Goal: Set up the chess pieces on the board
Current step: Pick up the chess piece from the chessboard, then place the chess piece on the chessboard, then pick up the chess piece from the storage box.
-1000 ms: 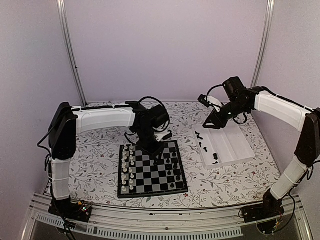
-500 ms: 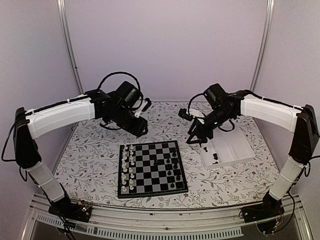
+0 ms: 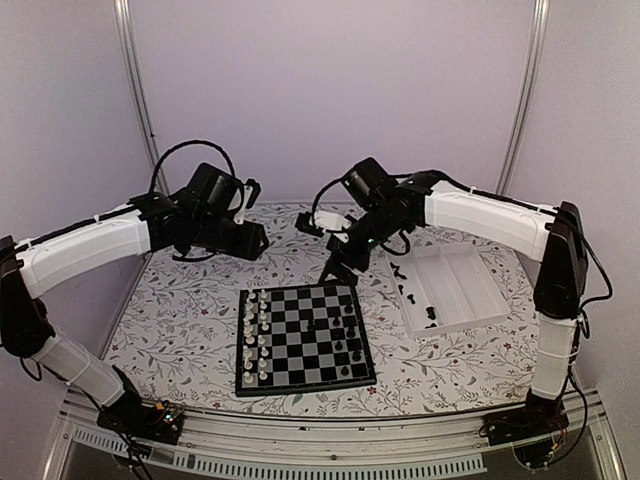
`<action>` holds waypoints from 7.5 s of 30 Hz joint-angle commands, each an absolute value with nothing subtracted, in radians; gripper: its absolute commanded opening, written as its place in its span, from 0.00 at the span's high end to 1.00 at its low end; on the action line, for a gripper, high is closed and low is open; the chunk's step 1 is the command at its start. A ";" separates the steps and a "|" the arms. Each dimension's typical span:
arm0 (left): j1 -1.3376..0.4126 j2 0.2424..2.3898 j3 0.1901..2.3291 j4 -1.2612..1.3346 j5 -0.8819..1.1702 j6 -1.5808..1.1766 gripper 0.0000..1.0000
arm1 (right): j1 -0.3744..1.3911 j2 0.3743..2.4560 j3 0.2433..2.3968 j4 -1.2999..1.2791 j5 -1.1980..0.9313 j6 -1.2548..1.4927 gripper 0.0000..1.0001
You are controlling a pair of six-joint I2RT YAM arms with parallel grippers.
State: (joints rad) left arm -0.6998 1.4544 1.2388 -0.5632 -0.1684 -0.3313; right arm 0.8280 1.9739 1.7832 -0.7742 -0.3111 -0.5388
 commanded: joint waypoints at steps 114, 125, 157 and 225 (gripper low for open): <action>-0.593 1.364 1.095 -0.427 -0.067 -0.348 0.49 | 0.824 2.116 1.657 -0.891 -0.259 -0.602 0.96; -0.592 1.367 1.094 -0.427 -0.067 -0.347 0.49 | 0.824 2.139 1.672 -0.885 -0.264 -0.601 0.94; -0.593 1.411 1.151 -0.428 -0.010 -0.348 0.49 | 0.804 1.971 1.813 -1.008 -0.311 -0.586 0.73; -0.799 1.735 1.475 -0.412 0.090 -0.323 0.51 | 0.433 2.167 1.512 -0.617 -0.221 -0.592 0.78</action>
State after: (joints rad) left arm -0.7856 1.7752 1.4887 -0.4427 0.0956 -0.3260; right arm 0.4301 2.1288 1.5120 -0.6250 -0.2405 -0.5884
